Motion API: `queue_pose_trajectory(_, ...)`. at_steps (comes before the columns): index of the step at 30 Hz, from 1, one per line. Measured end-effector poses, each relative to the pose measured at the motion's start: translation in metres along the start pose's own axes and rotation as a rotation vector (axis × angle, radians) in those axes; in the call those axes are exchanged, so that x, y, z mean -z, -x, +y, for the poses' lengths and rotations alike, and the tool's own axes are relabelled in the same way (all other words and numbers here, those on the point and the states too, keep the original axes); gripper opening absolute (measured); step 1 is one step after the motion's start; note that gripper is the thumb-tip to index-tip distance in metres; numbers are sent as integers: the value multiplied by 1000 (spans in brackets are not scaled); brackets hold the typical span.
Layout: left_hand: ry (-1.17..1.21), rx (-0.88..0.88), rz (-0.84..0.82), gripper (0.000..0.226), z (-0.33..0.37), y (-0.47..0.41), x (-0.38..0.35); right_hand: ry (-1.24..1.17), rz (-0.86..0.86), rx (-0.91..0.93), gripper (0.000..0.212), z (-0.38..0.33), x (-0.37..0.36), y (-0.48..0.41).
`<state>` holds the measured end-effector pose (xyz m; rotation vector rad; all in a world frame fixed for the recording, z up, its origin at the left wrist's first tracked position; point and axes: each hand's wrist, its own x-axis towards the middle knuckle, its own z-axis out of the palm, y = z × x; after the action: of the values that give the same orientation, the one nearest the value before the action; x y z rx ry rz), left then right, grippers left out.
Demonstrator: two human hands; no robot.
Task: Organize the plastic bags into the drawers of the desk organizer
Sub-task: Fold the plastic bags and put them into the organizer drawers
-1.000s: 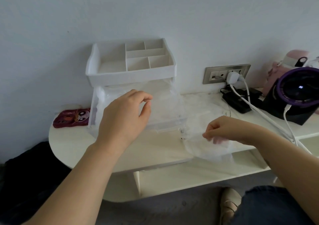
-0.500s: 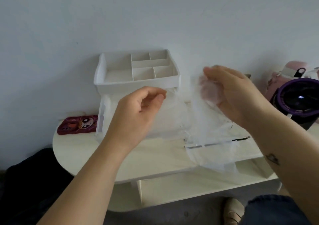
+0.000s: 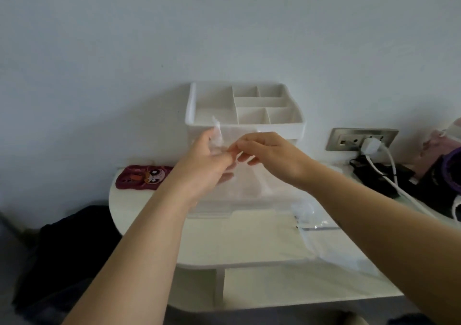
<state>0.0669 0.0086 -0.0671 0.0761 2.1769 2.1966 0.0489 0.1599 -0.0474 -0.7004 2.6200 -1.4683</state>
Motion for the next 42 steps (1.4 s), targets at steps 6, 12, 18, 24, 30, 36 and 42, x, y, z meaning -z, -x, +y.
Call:
queue_pose_trajectory(6,-804,-277,167,75,-5,5,1,565,-60,31,21,6,8,1)
queue_pose_trajectory(12,-1136,-338,196,74,-5,15,-3,958,-167,-103,75,10,5,3)
queue_pose_trajectory(18,-1425,-268,246,49,1,22,1,936,-276,-168,90,15,2,-6)
queue_pose_trajectory(24,-1274,-484,406,33,15,21,-7,931,-307,-181,97,15,0,-13)
queue_pose_trajectory(30,-1354,-104,-58,43,-1,0,-21,968,-339,-139,78,8,0,-10)
queue_pose_trajectory(36,-1434,112,-222,70,4,-14,-26,1107,-261,-184,72,-6,14,6)
queue_pose_trajectory(42,-1402,159,-205,78,-2,-17,-19,1108,-390,-305,63,-2,7,-4)
